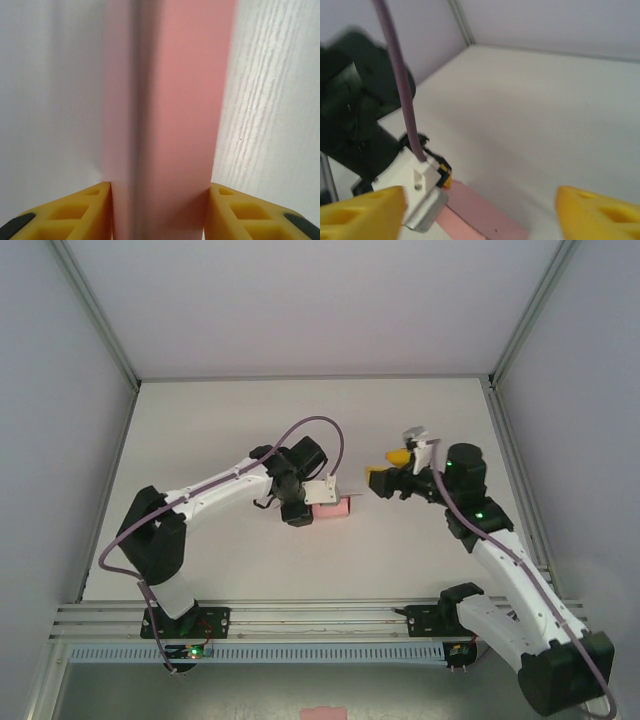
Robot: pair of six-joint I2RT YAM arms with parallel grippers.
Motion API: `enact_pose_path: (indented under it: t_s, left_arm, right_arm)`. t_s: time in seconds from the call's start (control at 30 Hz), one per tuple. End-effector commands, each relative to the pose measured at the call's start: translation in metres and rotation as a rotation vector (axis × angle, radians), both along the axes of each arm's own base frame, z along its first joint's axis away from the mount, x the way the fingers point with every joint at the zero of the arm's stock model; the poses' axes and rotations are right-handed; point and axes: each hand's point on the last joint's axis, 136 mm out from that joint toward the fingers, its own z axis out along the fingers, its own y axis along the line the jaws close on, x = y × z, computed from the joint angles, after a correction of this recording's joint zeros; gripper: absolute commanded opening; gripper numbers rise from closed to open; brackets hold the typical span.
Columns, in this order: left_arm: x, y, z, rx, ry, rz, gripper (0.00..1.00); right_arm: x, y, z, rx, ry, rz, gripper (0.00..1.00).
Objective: Assemble paper box
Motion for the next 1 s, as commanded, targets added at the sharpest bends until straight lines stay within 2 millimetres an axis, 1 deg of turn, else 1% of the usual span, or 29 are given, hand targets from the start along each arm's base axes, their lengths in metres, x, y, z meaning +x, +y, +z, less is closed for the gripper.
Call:
enact_pose_path:
  t_s: [0.0,0.07,0.1,0.23,0.3,0.4,0.5,0.57,0.63,0.7,0.73,0.77,0.83,0.9,0.93,0.97]
  left_arm:
    - [-0.019,0.010,-0.005,0.041,0.181,0.020,0.47]
    - [-0.010,0.010,-0.008,0.043,0.206,0.051,0.49]
    - [-0.008,0.009,-0.009,0.040,0.219,0.057,0.49]
    - [-0.003,0.008,-0.016,0.047,0.258,0.063,0.45]
    - [-0.005,0.009,-0.018,0.046,0.267,0.044,0.44]
    - [-0.008,0.009,-0.017,0.038,0.269,0.022,0.44]
    - [-0.007,0.008,-0.016,0.032,0.261,0.019,0.44]
    - [-0.005,0.008,-0.018,0.034,0.261,0.022,0.44]
    - [-0.003,0.006,-0.019,0.037,0.258,0.032,0.44]
    - [0.001,0.006,-0.023,0.045,0.253,0.041,0.44]
    - [0.003,0.006,-0.023,0.044,0.249,0.051,0.42]
    - [0.003,0.005,-0.023,0.040,0.253,0.055,0.41]
    - [0.009,0.004,-0.024,0.040,0.241,0.077,0.41]
    - [0.013,0.003,-0.025,0.040,0.238,0.093,0.41]
    - [0.014,0.003,-0.025,0.037,0.237,0.098,0.40]
    - [0.014,0.002,-0.026,0.030,0.239,0.098,0.40]
  right_arm:
    - [-0.003,0.013,-0.035,-0.157,0.010,0.089,0.67]
    - [-0.001,0.021,-0.050,-0.208,0.025,0.113,0.64]
    - [0.001,0.022,-0.057,-0.231,0.037,0.115,0.64]
    - [0.008,0.023,-0.081,-0.322,0.077,0.123,0.62]
    - [0.013,0.022,-0.087,-0.374,0.073,0.117,0.61]
    - [0.024,0.021,-0.092,-0.433,0.057,0.109,0.60]
    - [0.027,0.027,-0.098,-0.465,0.065,0.156,0.58]
    - [0.026,0.032,-0.102,-0.481,0.076,0.199,0.51]
    - [0.025,0.038,-0.105,-0.489,0.095,0.224,0.37]
    - [0.022,0.043,-0.106,-0.493,0.123,0.245,0.27]
    - [0.020,0.045,-0.106,-0.502,0.133,0.251,0.21]
    - [0.019,0.045,-0.107,-0.518,0.143,0.241,0.14]
    - [0.021,0.045,-0.105,-0.525,0.177,0.186,0.08]
    - [0.019,0.046,-0.102,-0.518,0.226,0.143,0.07]
    - [0.017,0.048,-0.102,-0.510,0.244,0.128,0.16]
    - [0.013,0.050,-0.103,-0.504,0.256,0.132,0.23]
